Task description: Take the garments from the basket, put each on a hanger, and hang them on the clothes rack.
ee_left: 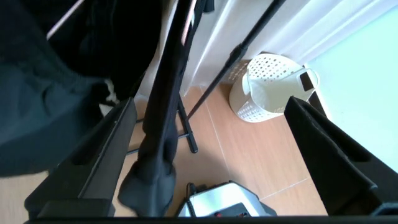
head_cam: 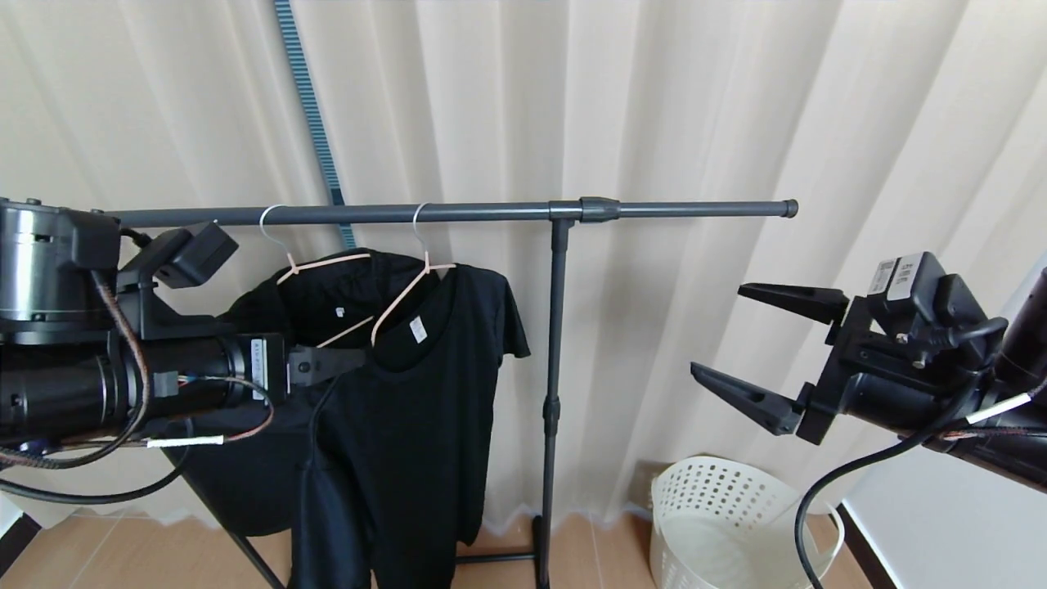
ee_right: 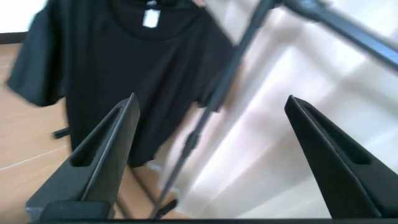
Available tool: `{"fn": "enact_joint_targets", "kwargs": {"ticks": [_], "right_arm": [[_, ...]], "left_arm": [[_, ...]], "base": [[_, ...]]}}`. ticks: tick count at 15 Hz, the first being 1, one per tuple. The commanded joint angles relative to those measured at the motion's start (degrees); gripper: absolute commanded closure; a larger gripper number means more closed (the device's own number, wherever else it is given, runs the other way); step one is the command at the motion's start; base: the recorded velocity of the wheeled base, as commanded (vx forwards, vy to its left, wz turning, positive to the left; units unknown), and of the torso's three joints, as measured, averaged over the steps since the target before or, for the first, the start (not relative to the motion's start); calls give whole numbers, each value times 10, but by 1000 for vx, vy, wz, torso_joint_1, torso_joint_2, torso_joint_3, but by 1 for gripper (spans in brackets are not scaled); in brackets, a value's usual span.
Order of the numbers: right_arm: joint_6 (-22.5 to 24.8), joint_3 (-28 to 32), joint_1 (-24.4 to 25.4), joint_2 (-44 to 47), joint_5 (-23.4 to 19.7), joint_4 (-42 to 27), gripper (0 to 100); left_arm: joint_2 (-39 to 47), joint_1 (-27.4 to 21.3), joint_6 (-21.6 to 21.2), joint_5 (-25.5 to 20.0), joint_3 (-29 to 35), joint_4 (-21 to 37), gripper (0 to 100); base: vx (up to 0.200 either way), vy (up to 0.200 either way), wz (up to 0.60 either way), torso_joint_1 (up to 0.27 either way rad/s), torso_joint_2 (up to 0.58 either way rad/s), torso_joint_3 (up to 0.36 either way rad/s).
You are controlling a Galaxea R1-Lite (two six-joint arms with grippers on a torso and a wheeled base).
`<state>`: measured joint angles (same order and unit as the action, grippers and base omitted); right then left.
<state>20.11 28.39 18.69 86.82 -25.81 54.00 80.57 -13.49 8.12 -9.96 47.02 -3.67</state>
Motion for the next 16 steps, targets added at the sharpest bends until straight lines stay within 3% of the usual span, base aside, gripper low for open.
{"fn": "enact_joint_targets", "kwargs": {"ticks": [1, 4, 5, 6, 7, 8, 12, 15, 16], "right_arm": [[0, -1, 11, -31, 40, 1, 0], [-14, -10, 46, -42, 139, 0, 0], [-41, -46, 61, -66, 205, 7, 0], [-68, -71, 72, -92, 225, 6, 0], [-90, -100, 78, -119, 226, 6, 0], [-92, -101, 78, -121, 227, 6, 0], [-97, -224, 78, -249, 226, -4, 0], [-97, -275, 76, -299, 228, -6, 0], [-97, -284, 72, -351, 228, -40, 0]], "left_arm": [[-47, 0, 0, 2, -37, -1, 0], [-96, -1, -1, 24, -88, -13, 0], [-131, -1, -6, 32, -127, -20, 0], [-158, 0, -6, 32, -156, -30, 0], [-184, 2, -6, 32, -184, -36, 0], [-186, 2, -6, 32, -185, -37, 0], [-302, 4, -6, 42, -277, -42, 0], [-343, 30, -10, 49, -308, -42, 0], [-393, 56, -25, 49, -344, -42, 0]], "base": [[0, 0, 0, 0, 0, 0], [0, 0, 0, 0, 0, 0], [0, 0, 0, 0, 0, 0], [0, 0, 0, 0, 0, 0], [0, 0, 0, 0, 0, 0], [0, 0, 0, 0, 0, 0], [0, 0, 0, 0, 0, 0], [0, 0, 0, 0, 0, 0], [0, 0, 0, 0, 0, 0]]}}
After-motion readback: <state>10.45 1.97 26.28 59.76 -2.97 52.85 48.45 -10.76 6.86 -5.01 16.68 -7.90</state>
